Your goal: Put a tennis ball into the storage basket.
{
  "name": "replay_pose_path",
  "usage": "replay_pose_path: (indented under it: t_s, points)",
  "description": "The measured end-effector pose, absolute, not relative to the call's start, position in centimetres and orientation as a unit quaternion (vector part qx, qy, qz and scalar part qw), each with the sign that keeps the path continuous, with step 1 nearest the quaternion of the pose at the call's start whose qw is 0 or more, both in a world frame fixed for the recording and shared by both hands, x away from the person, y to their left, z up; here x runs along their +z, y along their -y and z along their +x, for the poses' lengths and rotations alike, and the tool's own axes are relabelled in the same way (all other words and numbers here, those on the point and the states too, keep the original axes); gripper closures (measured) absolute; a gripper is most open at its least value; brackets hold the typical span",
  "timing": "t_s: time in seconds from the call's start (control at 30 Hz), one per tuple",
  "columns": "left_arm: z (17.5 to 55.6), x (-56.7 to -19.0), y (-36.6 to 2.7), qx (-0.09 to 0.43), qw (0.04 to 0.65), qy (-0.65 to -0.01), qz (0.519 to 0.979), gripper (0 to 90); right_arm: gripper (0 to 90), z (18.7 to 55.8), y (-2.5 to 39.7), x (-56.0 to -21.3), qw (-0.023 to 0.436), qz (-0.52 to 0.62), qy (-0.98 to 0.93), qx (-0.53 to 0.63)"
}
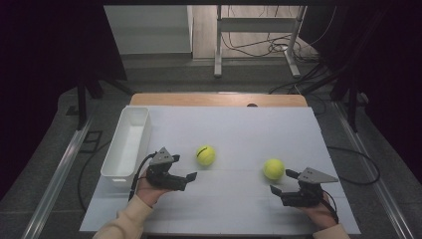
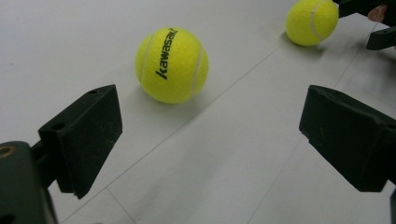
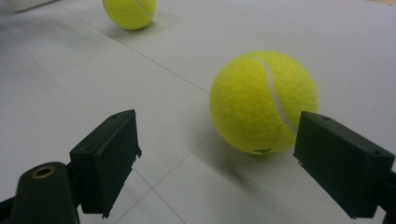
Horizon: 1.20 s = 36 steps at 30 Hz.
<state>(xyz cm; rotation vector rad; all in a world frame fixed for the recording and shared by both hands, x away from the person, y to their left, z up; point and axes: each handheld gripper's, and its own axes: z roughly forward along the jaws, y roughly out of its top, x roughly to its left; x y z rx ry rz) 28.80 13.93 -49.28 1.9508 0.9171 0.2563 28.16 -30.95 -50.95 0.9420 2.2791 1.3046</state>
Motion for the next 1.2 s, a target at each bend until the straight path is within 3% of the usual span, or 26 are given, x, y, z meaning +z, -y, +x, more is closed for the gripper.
replay_pose_path:
  t_s: [1.2]
  points:
    - [32.3,-48.2,-12.3,0.094,0.456,-0.381,0.799,6.7,14.0,28.3,30.9,-51.0,0.175,0.333,-0.808,0.454]
